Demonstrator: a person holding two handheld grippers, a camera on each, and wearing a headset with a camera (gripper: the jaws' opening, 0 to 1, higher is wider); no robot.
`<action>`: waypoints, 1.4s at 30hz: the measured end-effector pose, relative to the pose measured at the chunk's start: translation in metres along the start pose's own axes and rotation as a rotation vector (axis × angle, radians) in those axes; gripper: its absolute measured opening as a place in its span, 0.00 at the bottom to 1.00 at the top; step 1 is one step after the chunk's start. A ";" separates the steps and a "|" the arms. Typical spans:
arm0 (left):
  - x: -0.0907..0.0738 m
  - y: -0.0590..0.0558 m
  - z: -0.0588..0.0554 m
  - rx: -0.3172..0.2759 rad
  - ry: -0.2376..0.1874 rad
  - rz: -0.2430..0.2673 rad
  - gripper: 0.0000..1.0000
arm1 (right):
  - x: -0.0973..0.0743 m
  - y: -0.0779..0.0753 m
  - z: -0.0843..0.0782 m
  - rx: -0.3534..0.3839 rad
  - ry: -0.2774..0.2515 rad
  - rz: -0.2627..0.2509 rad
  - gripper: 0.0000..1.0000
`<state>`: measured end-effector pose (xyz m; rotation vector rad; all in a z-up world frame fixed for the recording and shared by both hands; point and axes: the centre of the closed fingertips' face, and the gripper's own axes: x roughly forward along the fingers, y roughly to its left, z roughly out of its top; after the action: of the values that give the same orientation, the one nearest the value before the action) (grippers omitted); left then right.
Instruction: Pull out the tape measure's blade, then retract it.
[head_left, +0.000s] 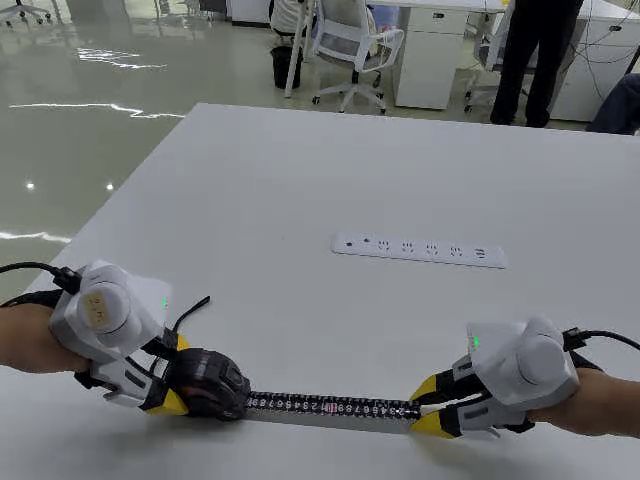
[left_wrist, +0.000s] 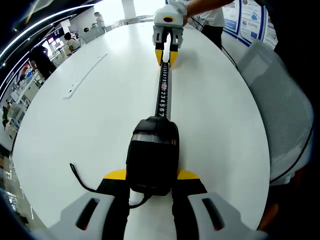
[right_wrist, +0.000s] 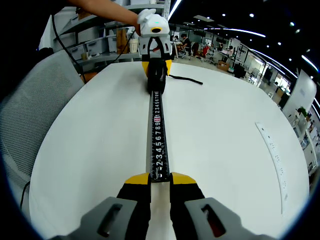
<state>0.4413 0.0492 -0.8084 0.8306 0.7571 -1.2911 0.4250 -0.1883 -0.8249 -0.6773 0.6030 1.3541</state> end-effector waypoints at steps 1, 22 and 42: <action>0.000 0.000 0.000 0.000 0.000 0.000 0.27 | 0.000 0.000 0.000 0.001 0.000 0.000 0.13; 0.000 -0.001 0.001 -0.006 -0.002 0.000 0.27 | -0.006 0.001 -0.009 0.014 0.006 -0.006 0.13; 0.001 0.001 0.000 -0.008 -0.003 0.002 0.27 | -0.014 -0.002 -0.018 0.024 0.018 -0.018 0.13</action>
<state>0.4428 0.0488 -0.8095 0.8224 0.7587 -1.2868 0.4253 -0.2114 -0.8264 -0.6743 0.6251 1.3235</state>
